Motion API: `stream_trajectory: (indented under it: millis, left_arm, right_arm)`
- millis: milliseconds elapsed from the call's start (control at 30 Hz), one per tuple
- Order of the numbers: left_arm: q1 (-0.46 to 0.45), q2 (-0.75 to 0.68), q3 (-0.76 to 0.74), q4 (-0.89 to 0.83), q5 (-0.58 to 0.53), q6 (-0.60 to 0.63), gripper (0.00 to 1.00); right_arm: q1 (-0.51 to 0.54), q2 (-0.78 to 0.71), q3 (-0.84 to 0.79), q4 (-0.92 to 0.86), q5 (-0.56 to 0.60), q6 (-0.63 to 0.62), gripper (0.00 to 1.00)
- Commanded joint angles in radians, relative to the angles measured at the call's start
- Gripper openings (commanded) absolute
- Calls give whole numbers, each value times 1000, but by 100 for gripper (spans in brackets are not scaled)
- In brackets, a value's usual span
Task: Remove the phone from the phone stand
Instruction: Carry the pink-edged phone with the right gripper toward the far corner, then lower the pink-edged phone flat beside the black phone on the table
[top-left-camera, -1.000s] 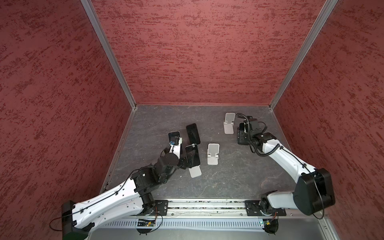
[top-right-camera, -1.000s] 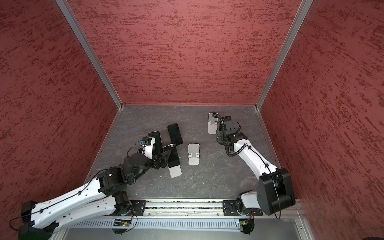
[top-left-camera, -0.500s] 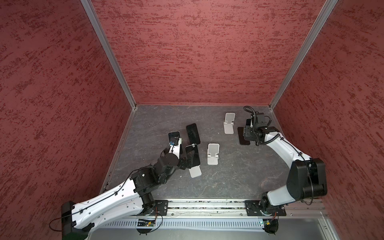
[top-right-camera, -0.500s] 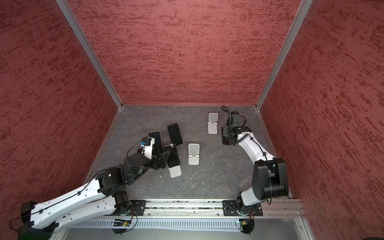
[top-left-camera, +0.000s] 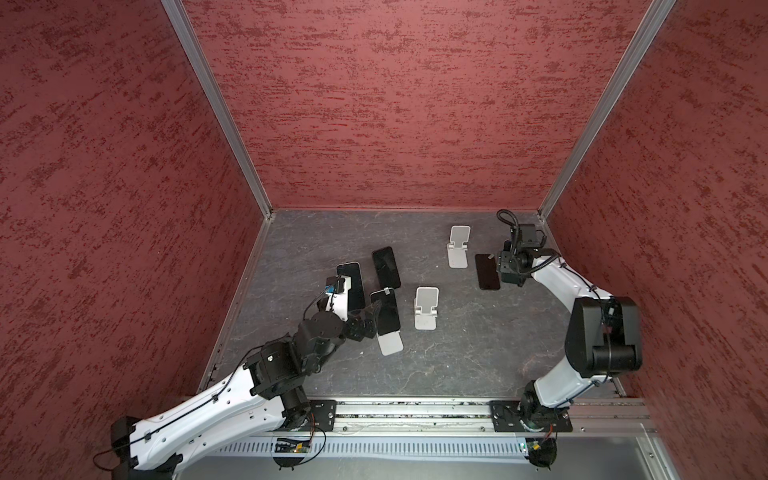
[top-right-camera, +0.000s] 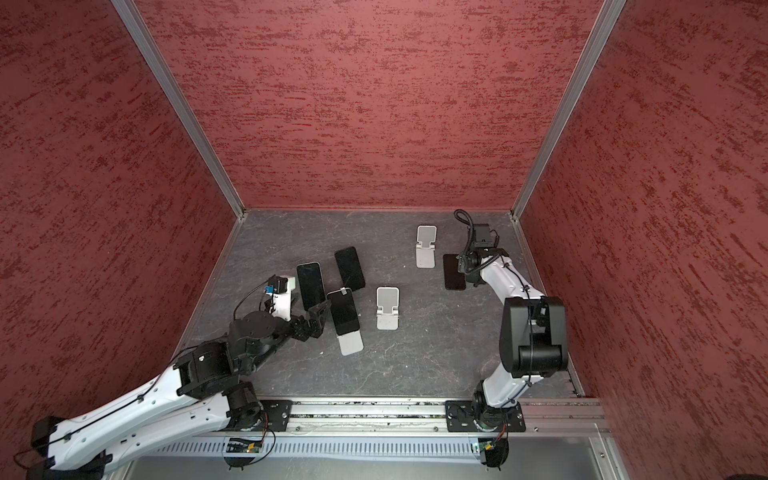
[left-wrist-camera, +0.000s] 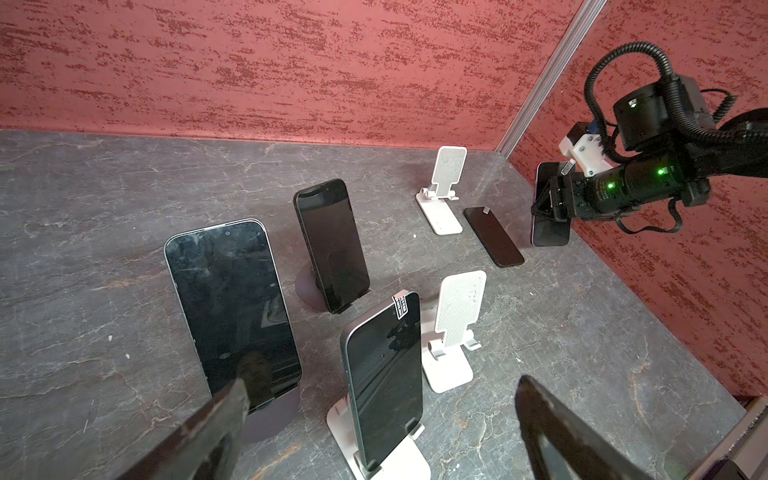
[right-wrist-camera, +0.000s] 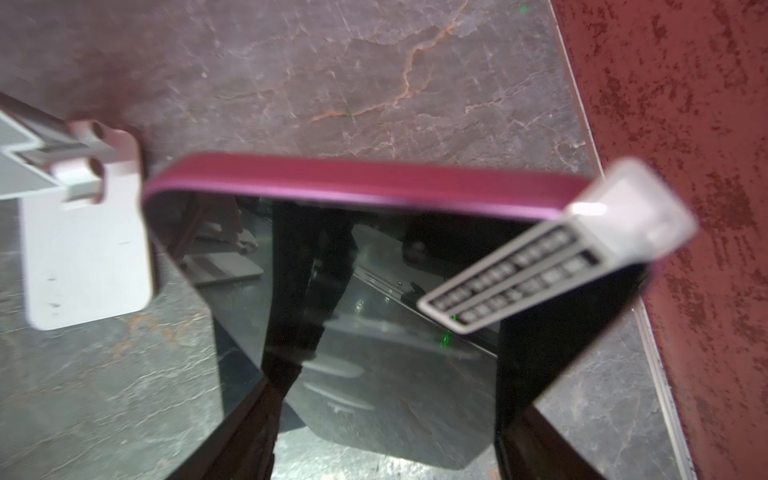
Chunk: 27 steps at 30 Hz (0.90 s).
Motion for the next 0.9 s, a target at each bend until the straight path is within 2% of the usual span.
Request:
stream_trajectory:
  millis: [0,367,867]
  left_arm:
    - [6,-11,4,-35,-7,-7,100]
    - [6,7,2,-38,95,33,100]
    - [6,45,6,-17,86,70,100]
  right_arm:
    - [-25,26,44,23,56,-23,65]
    - [-65,81,62,32,56,-30,66]
    - [-71,184,85,33,39,-43,67]
